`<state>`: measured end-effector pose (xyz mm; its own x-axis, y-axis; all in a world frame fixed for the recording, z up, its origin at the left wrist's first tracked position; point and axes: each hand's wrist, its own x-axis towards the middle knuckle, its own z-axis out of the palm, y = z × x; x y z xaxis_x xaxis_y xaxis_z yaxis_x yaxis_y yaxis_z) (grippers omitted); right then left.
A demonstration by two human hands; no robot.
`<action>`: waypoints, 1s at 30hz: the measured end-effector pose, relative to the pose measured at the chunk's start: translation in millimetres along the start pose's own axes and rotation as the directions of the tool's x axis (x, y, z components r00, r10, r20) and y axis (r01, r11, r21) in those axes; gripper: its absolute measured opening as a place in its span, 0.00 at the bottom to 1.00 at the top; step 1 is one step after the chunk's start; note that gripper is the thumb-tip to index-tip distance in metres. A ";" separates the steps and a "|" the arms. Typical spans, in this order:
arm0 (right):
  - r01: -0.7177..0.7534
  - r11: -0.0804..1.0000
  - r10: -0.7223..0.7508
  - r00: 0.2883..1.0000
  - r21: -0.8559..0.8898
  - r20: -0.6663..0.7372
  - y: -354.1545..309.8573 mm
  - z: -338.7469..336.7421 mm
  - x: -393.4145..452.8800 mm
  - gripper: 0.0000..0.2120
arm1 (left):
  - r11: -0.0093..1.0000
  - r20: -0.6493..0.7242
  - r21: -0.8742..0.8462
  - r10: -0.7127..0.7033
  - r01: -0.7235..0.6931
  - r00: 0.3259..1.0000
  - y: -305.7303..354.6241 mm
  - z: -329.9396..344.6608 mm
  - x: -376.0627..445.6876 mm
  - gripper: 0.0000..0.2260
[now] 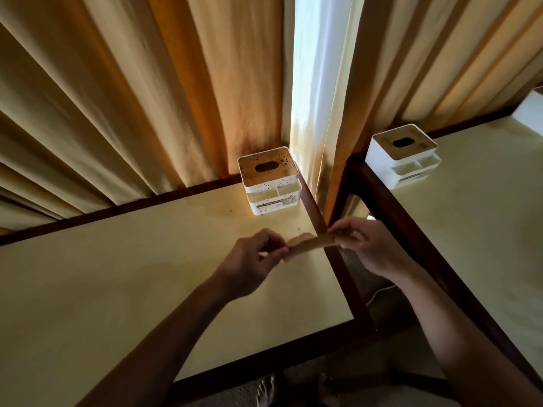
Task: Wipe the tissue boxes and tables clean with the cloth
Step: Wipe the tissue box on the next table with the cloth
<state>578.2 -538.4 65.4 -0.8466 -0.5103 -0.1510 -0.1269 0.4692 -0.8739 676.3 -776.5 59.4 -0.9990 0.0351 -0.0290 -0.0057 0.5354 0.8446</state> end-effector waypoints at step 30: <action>-0.240 0.935 0.215 0.969 -0.263 -0.120 117.6 95.9 46.8 0.09 | 0.766 -0.297 0.035 -0.606 0.642 0.738 -112.0 113.3 17.6 0.04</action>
<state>573.2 -576.3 -88.7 -0.9099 -0.3070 -0.2790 -0.0511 0.7504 -0.6591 664.4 -740.2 -96.3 -0.7473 -0.5492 -0.3742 -0.6446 0.4621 0.6091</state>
